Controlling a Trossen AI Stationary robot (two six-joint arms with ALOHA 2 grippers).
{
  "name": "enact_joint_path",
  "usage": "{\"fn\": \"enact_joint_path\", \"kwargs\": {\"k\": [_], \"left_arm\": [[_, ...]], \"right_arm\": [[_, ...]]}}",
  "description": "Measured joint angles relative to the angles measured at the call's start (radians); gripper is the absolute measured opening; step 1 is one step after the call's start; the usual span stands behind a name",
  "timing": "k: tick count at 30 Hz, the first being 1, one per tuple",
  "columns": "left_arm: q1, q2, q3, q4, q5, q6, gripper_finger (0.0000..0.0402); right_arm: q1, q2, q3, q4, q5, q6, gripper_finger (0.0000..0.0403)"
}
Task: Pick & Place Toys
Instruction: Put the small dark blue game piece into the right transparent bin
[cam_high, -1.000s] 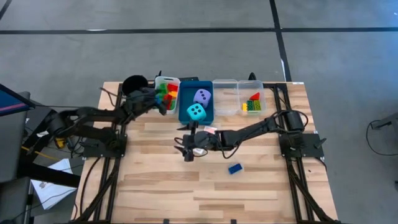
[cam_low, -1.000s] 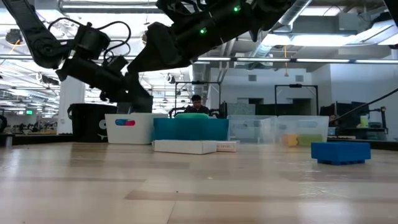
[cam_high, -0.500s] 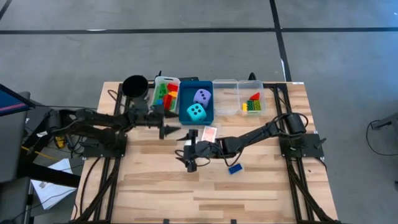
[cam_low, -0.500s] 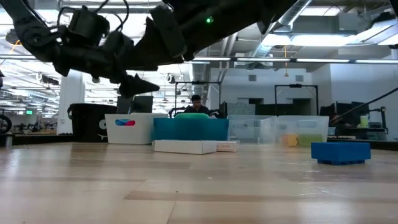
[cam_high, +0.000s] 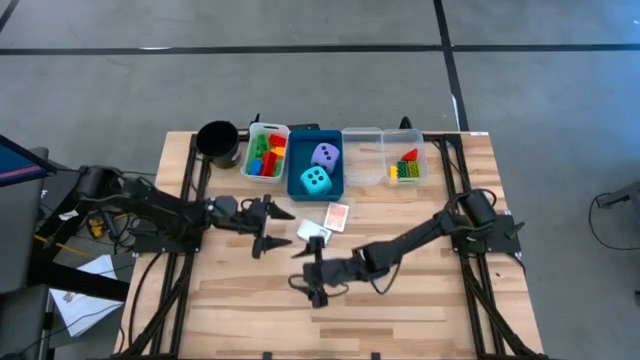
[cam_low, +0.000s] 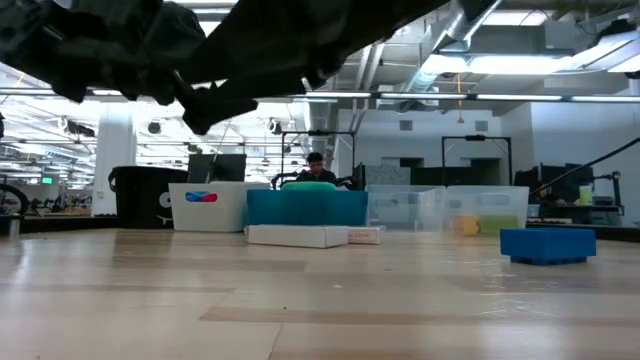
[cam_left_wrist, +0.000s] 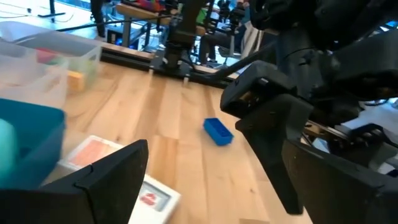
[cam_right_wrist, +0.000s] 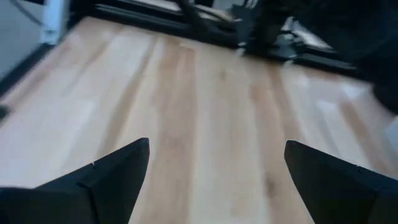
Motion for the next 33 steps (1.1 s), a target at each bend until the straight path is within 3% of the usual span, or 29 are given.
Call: {"fn": "enact_joint_path", "kwargs": {"k": [9,15,21,28,33], "left_arm": [[-0.17,0.0,0.0,0.014,-0.182,0.0,0.036],[-0.233,0.0,0.0,0.057,-0.204,0.0,0.0361],[-0.257,0.0,0.0,0.081,-0.271,0.008,0.0356],[-0.257,0.013,0.042,0.101,-0.295,0.042,0.0356],[-0.257,0.09,0.118,0.048,-0.295,0.044,0.0353]], "right_arm": [[0.117,0.0,0.0,-0.063,0.13,0.118,0.0368],[0.154,0.0,0.0,-0.063,0.145,0.245,0.0368],[0.184,-0.005,0.0,-0.091,0.249,0.354,0.0368],[0.232,-0.063,0.043,-0.31,0.338,0.561,0.0368],[0.29,-0.126,0.058,-0.545,0.387,0.717,0.0368]]}}
